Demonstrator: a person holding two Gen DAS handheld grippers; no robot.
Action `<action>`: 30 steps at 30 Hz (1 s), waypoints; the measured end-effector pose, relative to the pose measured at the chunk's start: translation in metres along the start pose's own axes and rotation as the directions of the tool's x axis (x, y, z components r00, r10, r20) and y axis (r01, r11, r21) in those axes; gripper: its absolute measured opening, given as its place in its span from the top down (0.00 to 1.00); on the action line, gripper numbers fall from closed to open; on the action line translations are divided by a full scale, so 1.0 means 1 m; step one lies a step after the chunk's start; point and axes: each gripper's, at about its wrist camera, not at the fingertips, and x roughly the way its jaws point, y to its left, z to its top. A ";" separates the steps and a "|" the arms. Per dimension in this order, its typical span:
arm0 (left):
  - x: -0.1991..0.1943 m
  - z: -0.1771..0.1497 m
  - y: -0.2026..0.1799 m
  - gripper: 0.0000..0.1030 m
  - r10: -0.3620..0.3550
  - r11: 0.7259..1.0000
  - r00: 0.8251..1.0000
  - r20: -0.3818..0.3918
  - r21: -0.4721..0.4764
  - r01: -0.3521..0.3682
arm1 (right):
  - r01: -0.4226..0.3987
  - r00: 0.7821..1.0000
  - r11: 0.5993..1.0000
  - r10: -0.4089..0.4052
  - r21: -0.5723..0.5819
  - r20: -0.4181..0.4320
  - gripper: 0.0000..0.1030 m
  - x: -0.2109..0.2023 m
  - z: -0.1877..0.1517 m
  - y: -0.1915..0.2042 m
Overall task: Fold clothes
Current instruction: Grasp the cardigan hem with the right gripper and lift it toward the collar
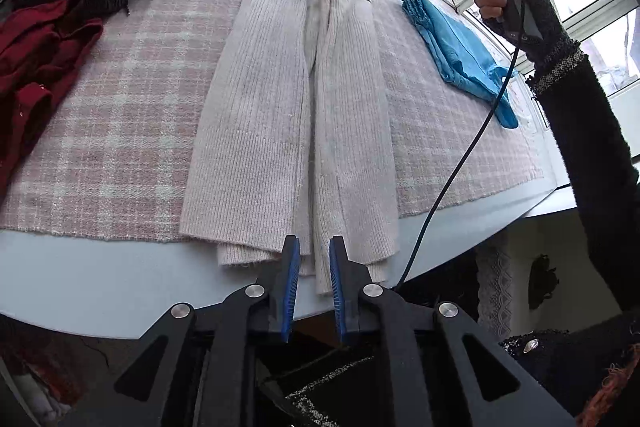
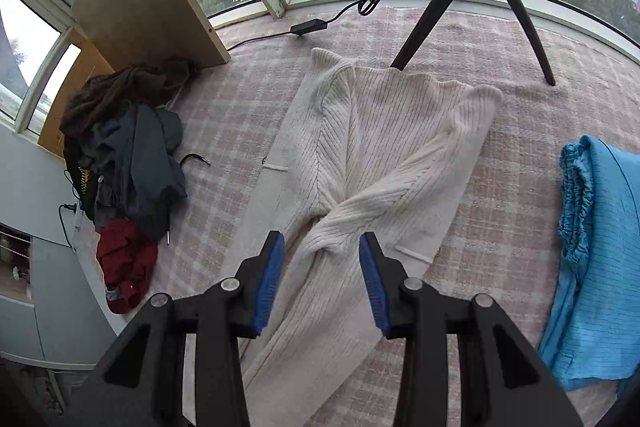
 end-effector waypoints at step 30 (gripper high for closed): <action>0.127 0.282 -0.040 0.95 0.106 0.949 0.992 0.069 0.292 -0.122 | -0.025 1.000 0.999 0.025 0.030 0.010 0.97 0.096 0.073 -0.092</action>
